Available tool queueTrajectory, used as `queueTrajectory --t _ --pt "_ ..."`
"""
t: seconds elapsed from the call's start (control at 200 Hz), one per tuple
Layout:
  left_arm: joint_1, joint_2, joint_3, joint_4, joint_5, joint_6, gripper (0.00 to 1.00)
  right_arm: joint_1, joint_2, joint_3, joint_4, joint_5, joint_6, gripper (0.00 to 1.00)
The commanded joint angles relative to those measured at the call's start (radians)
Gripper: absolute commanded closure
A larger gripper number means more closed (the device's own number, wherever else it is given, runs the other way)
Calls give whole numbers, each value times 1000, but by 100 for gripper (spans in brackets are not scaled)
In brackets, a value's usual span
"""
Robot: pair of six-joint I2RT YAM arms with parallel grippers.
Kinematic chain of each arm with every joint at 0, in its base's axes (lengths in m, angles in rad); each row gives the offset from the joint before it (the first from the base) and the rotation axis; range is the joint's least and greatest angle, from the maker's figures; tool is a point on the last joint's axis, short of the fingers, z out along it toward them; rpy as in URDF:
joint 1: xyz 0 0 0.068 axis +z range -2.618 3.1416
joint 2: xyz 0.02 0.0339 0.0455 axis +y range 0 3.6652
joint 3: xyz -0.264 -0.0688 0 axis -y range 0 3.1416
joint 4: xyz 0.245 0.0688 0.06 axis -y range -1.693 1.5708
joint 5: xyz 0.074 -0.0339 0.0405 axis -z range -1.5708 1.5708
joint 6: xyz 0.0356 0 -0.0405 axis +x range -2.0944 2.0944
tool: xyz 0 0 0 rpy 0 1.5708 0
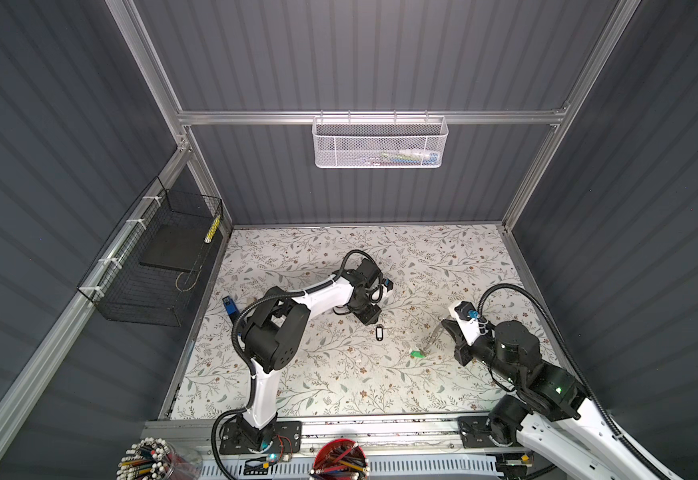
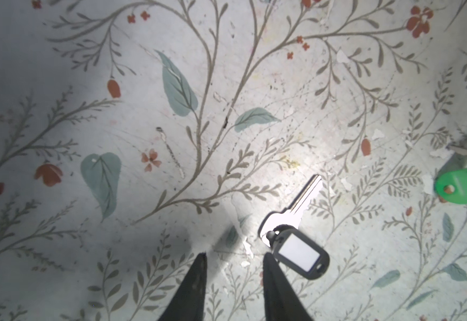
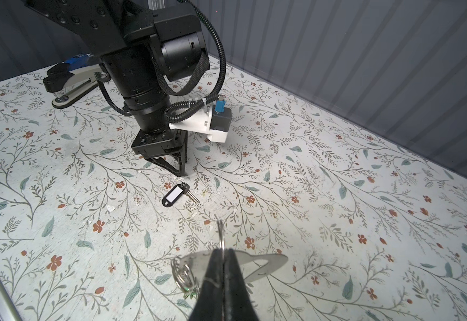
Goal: Put the keys on the keyring
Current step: 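Grasp the black-tag key by its ring with the left gripper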
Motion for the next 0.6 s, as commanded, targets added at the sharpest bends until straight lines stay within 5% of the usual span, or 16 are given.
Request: queueTrajectory --t 0.0,0.595 --pt "7 9 -2 -26 78 2 65 -2 1 31 24 -18 -11 100" --pt "15 44 -43 -49 159 9 74 -2 15 27 24 -42 -17 100"
